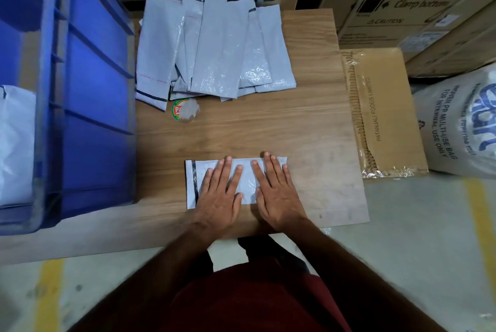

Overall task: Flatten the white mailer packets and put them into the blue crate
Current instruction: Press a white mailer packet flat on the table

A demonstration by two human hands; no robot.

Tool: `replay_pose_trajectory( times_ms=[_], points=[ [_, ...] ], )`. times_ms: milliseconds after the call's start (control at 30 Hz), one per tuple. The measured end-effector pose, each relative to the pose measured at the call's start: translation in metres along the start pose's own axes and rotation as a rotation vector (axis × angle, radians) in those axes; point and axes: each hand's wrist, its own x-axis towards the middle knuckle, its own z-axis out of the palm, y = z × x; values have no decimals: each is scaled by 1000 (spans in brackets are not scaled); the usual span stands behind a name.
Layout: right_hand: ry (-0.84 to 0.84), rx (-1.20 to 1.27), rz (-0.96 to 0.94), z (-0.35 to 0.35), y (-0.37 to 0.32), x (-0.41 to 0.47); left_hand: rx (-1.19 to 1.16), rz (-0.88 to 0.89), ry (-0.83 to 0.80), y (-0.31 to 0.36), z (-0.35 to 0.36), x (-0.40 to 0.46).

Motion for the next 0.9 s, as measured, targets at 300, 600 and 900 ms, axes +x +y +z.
replay_pose_trajectory(
  times_ms=[300,600,900],
  points=[
    [94,49,128,-3,18,-17,-6,115,18,17,10,16],
    [76,81,119,-4,12,-13,8,123,34,22,9,17],
    [86,15,26,1,-10,-1,-7,-64,101,-6,7,1]
  ],
)
